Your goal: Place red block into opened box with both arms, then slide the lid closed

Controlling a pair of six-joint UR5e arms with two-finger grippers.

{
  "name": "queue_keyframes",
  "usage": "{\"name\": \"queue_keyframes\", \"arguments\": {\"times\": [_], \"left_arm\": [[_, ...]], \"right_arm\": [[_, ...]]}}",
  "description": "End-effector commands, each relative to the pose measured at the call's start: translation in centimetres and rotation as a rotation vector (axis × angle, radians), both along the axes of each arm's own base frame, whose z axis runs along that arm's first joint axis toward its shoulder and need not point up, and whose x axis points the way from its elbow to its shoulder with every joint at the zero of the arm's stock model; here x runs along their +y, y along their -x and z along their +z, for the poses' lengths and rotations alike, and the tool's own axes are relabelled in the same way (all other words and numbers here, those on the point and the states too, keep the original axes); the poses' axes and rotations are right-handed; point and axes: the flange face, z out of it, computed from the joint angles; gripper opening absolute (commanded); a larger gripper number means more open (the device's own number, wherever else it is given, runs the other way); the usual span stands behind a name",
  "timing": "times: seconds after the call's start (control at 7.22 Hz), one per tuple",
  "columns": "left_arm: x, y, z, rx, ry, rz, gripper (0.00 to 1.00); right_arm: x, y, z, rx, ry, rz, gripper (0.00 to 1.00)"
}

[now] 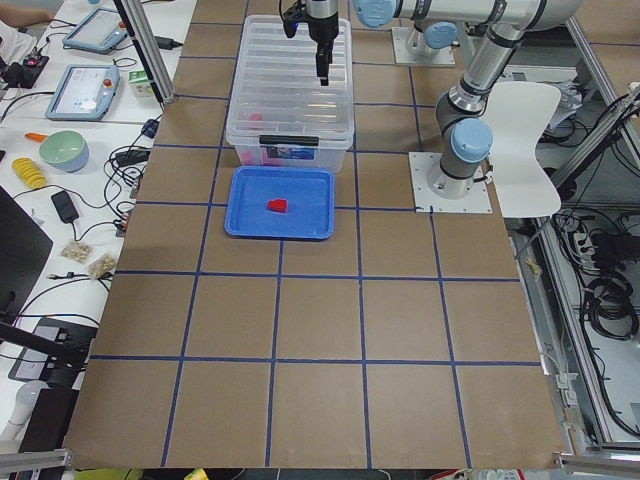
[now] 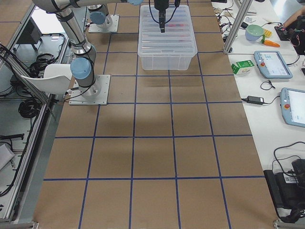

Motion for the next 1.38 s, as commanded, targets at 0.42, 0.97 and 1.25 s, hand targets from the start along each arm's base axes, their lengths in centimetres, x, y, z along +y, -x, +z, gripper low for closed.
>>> {"name": "queue_keyframes", "arguments": {"times": [0.42,0.97,1.25], "left_arm": [[-0.4,0.0,-0.3,0.006,0.005,-0.007,1.00],[-3.0,-7.0,-0.6,0.003,0.057,0.123,1.00],[-5.4,-14.2,-2.8,0.014,0.055,0.031,1.00]], "right_arm": [[-1.1,0.6,-9.1,0.013,-0.022,0.090,1.00],[-3.5,1.9,-18.4,0.014,0.000,0.064,1.00],[-3.1,1.9,-19.4,0.012,-0.017,0.064,1.00]]}}
